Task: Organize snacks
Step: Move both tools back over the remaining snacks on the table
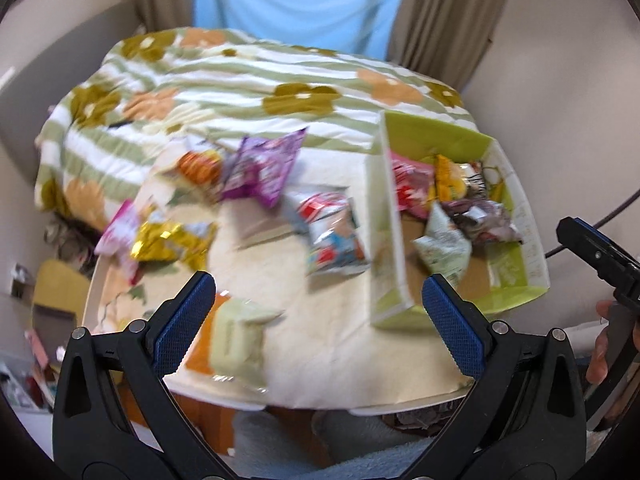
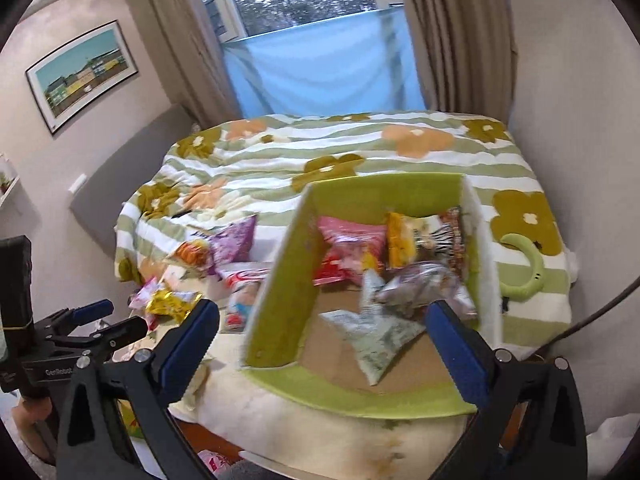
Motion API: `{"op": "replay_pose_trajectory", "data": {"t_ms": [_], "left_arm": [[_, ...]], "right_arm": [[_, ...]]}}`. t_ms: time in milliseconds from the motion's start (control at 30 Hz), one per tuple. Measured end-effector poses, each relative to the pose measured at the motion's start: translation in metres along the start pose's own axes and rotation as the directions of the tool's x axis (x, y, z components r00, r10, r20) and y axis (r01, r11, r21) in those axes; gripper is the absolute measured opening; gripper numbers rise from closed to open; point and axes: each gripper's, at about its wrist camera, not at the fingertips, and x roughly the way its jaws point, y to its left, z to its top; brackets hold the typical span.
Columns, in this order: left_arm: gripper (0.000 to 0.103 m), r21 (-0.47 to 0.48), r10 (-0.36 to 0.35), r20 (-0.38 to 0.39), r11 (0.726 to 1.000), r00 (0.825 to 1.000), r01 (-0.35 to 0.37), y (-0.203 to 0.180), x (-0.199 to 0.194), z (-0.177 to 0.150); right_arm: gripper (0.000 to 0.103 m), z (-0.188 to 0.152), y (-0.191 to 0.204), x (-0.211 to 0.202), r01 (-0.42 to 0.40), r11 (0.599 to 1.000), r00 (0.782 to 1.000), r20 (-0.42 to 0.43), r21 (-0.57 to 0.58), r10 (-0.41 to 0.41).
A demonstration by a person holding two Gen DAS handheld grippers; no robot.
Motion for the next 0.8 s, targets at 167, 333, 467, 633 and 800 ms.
{"op": "replay_pose_trajectory", "data": {"t_ms": [167, 333, 467, 633, 800], "left_arm": [[0.102, -0.037, -0.012, -0.017, 0.999, 1.0, 0.011, 0.052, -0.002, -0.009], [0.102, -0.012, -0.026, -0.036, 1.0, 0.999, 0.025, 0.101, -0.001, -0.006], [0.102, 0.024, -0.044, -0.054, 0.999, 0.998, 0.045, 0.136, 0.006, 0.0], [0.102, 0.143, -0.047, -0.081, 0.988, 0.996, 0.058, 0.168, 0.023, 0.014], [0.102, 0.302, -0.058, -0.157, 0.948, 0.986, 0.103, 0.182, 0.055, 0.03]], "right_arm": [[0.103, -0.016, 0.042, 0.01, -0.026, 1.0, 1.0, -0.014, -0.005, 0.026], [0.103, -0.031, 0.087, 0.028, -0.029, 0.999, 0.999, -0.033, 0.032, 0.03], [0.103, -0.042, 0.123, 0.051, -0.026, 0.998, 0.997, -0.067, 0.064, 0.03], [0.103, -0.058, 0.157, 0.081, -0.004, 0.993, 0.995, -0.103, 0.119, 0.016], [0.103, -0.072, 0.184, 0.115, 0.046, 0.986, 0.989, -0.147, 0.157, -0.023]]}}
